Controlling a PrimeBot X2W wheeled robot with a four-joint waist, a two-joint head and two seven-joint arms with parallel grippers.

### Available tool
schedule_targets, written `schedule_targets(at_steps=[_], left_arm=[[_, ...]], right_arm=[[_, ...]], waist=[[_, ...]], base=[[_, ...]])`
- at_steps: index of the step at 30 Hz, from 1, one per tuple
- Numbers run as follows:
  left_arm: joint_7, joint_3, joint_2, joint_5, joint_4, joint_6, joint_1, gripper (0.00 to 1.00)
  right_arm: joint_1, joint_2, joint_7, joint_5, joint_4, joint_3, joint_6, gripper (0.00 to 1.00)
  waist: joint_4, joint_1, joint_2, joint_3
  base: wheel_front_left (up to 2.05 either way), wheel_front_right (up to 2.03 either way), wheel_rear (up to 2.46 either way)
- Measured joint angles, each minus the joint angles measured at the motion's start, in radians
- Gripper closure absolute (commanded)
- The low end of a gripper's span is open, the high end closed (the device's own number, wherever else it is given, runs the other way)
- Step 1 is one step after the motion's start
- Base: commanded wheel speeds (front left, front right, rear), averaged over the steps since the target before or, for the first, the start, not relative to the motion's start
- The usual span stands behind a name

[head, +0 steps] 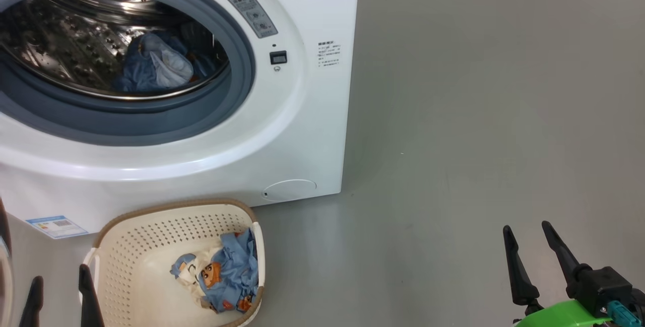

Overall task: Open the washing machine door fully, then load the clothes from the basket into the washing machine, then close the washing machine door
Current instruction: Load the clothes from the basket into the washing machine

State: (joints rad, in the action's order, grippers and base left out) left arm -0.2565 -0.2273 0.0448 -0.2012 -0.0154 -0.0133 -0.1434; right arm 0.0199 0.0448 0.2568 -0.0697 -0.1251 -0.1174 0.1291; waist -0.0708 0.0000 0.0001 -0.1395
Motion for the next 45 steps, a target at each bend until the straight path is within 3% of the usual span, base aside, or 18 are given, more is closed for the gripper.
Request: schedule_targets(at_steps=[45], left_arm=[[0.0, 0.019, -0.004, 0.03, 0.005, -0.033, -0.016, 0.0]], right_arm=[[0.004, -0.002, 0.0, 0.0, 0.0, -0.001, 0.0, 0.0]], waist=[[0.007, 0.0, 0.0, -0.003]], base=[[0.0, 0.0, 0.0]])
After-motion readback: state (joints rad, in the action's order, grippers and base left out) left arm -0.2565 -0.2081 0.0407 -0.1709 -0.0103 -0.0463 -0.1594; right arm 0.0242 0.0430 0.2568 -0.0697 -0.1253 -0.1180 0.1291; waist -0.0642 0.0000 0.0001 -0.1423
